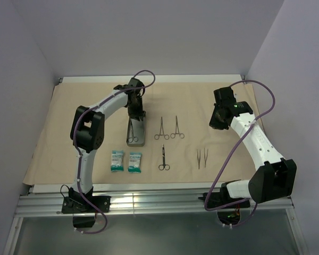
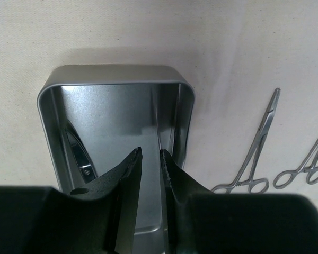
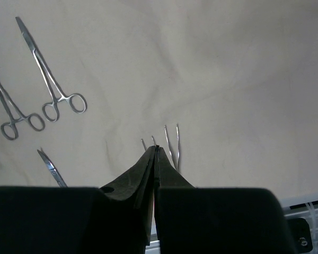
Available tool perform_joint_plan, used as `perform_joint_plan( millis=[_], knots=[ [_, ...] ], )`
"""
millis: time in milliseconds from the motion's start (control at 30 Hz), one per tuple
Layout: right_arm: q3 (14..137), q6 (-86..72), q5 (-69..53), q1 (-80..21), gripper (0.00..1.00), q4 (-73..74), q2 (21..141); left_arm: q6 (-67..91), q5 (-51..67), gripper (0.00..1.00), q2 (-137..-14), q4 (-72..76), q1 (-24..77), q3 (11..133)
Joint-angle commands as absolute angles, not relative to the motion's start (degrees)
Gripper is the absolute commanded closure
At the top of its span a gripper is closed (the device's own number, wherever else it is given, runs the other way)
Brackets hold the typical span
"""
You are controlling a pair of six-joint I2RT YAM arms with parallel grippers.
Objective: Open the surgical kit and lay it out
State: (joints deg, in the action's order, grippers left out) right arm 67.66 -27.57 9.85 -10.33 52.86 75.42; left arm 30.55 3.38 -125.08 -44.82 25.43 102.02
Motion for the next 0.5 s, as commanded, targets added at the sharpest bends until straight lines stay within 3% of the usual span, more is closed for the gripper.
perform_joint_plan(
  millis=[0, 467],
  knots=[
    [68.99, -27.33, 11.16, -10.46, 0.94, 53.61, 73.56, 29.18, 4.57, 0.73, -126.56, -43.77, 25.75, 103.36],
    [69.61, -26.98, 11.43, -10.55, 0.94, 53.53, 74.18, 29.88, 2.64, 0.73, -128.41, -44.91, 26.54, 104.41]
  ],
)
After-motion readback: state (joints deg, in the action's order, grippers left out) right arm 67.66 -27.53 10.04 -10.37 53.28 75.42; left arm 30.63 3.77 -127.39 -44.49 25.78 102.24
